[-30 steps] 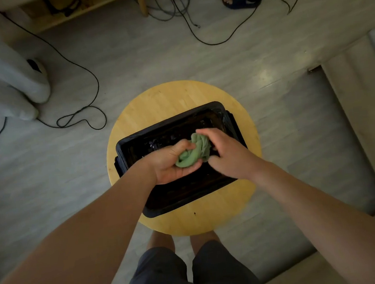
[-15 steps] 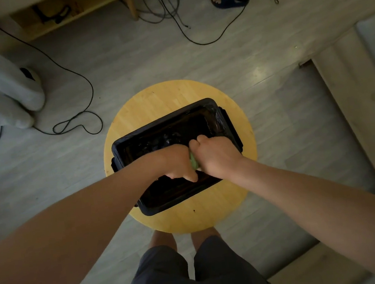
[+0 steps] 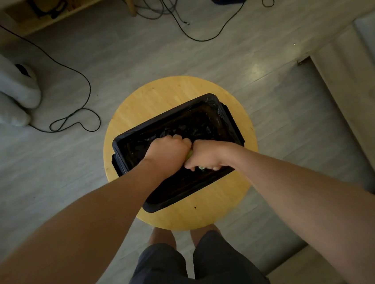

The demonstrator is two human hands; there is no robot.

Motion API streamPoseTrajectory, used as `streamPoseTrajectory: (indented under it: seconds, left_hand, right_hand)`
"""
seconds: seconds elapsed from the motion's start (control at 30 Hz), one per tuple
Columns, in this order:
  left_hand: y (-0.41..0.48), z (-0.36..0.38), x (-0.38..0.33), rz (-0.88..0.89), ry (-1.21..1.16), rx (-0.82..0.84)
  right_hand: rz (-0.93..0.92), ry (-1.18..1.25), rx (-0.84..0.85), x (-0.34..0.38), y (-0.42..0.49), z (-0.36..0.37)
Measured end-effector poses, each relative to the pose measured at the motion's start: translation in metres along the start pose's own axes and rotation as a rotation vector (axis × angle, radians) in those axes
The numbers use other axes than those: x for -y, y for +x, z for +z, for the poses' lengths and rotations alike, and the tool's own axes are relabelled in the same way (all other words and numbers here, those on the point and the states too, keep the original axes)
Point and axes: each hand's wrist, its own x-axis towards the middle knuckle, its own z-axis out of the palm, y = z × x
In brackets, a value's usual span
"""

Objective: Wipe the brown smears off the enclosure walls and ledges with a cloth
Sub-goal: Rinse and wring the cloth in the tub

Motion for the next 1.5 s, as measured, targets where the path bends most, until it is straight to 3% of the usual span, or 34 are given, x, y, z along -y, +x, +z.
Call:
streamPoseTrajectory:
  seconds: [0.17, 0.27, 0.4, 0.53, 0.63, 0.73, 0.83, 0.97, 1.1, 1.17, 1.23, 1.5]
  left_hand:
    - [0.005, 0.003, 0.013, 0.134, 0.137, -0.084]
    - [0.012, -0.007, 0.023, 0.111, 0.077, -0.012]
    - [0.007, -0.007, 0.031, -0.082, -0.250, 0.175]
    - [-0.002, 0.006, 0.030, -0.294, -0.643, 0.362]
    - [-0.010, 0.007, 0.032, -0.430, -1.165, 0.564]
    - [-0.014, -0.004, 0.035, -0.317, -1.462, 0.923]
    - [-0.016, -0.024, 0.034, -0.163, -1.459, 1.119]
    - [-0.020, -0.046, 0.029, -0.097, -1.180, 0.944]
    - [-0.023, -0.037, 0.020, -0.042, -0.673, 0.553]
    - [-0.027, -0.032, 0.017, 0.025, -0.395, 0.363]
    - [-0.031, -0.033, 0.020, 0.004, -0.286, 0.198]
    - [-0.020, -0.033, 0.037, 0.153, 0.124, -0.097]
  right_hand:
    - [0.103, 0.465, 0.302, -0.008, 0.006, 0.008]
    - [0.040, 0.547, 0.194, -0.006, 0.010, 0.016]
    - [-0.127, 0.180, -0.216, 0.004, 0.005, 0.020]
    - [-0.310, 0.150, -0.352, -0.009, -0.019, 0.021]
    - [-0.449, -0.216, -0.425, -0.023, -0.037, 0.032]
    - [-0.540, -0.442, -0.438, -0.025, -0.040, 0.044]
    - [-0.565, -0.466, -0.592, -0.016, -0.038, 0.049]
    - [-0.477, -0.709, -0.822, 0.001, -0.043, 0.041]
    - [-0.229, -0.813, -0.623, 0.027, -0.050, 0.032]
    - [-0.138, -0.723, -0.546, 0.038, -0.047, 0.032]
    - [-0.066, -0.577, -0.485, 0.043, -0.043, 0.033]
    - [-0.009, 0.150, -0.262, 0.038, -0.028, 0.031]
